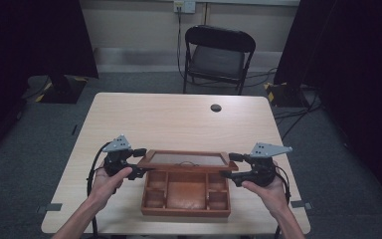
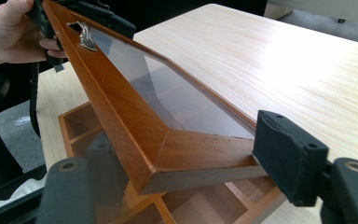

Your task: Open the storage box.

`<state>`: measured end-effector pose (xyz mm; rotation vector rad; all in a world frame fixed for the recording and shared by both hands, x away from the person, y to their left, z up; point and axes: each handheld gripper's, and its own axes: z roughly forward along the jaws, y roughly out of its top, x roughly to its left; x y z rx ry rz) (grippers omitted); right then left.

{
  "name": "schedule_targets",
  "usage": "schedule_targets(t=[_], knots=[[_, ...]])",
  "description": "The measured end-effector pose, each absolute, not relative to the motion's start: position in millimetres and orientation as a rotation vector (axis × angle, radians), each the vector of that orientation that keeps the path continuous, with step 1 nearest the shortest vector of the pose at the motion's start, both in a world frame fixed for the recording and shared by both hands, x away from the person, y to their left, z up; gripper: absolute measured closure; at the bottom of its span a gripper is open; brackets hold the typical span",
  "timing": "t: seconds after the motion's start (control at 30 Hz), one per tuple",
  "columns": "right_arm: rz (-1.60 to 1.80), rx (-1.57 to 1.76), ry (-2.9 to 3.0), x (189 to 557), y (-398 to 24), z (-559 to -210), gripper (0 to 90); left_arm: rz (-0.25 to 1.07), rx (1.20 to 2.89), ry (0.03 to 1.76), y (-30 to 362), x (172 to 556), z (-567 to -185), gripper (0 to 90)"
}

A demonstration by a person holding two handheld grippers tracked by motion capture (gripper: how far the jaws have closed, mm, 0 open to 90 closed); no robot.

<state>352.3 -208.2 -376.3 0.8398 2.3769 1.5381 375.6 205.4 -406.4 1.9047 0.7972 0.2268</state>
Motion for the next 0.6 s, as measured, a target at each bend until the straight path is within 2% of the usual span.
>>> schedule_targets(t=[0.37, 0.6], knots=[[1.548, 0.853, 2.358, 360, -208, -377, 29.1, 0.231, 1.891, 0.8, 208, 379, -406, 33.4], [1.573, 0.85, 2.344, 364, -208, -379, 38.2, 0.215, 1.905, 0.791, 208, 385, -402, 34.0]])
